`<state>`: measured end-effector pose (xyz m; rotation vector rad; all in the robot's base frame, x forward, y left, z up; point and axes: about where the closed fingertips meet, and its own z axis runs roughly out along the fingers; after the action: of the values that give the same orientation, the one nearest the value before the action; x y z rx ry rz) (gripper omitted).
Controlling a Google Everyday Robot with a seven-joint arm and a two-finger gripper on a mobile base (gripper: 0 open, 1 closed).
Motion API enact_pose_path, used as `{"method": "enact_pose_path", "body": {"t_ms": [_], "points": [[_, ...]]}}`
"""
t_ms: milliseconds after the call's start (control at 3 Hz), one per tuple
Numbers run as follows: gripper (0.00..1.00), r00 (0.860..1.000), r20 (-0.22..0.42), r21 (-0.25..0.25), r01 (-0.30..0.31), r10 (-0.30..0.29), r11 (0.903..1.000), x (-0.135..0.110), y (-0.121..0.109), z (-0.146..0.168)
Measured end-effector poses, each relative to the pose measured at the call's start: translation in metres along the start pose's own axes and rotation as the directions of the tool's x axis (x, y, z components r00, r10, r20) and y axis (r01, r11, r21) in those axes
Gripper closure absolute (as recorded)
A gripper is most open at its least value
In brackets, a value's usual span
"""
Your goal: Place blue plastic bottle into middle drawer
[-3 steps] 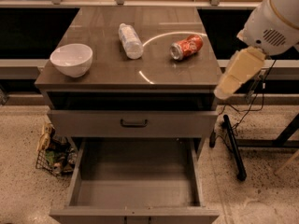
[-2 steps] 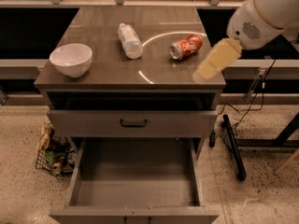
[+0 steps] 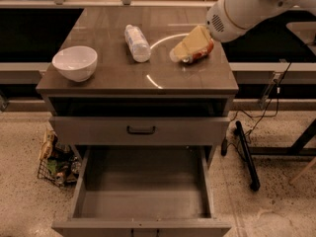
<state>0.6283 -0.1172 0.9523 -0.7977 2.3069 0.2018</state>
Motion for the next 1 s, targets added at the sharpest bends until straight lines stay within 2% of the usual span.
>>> {"method": "enact_pose_path", "body": {"t_ms": [333,667,1000], "points": [[0.0,0.999,0.043,0.126,-0.024,0.018,0.9917,-0.034,-0.011,0.024],[0.0,0.999,0.046,0.218,-0.023,0.013,0.9757,-0.043,-0.027,0.029],[0.0,0.998,0.055,0.259,-0.036,0.023,0.9652,-0.048,-0.031,0.039]]}}
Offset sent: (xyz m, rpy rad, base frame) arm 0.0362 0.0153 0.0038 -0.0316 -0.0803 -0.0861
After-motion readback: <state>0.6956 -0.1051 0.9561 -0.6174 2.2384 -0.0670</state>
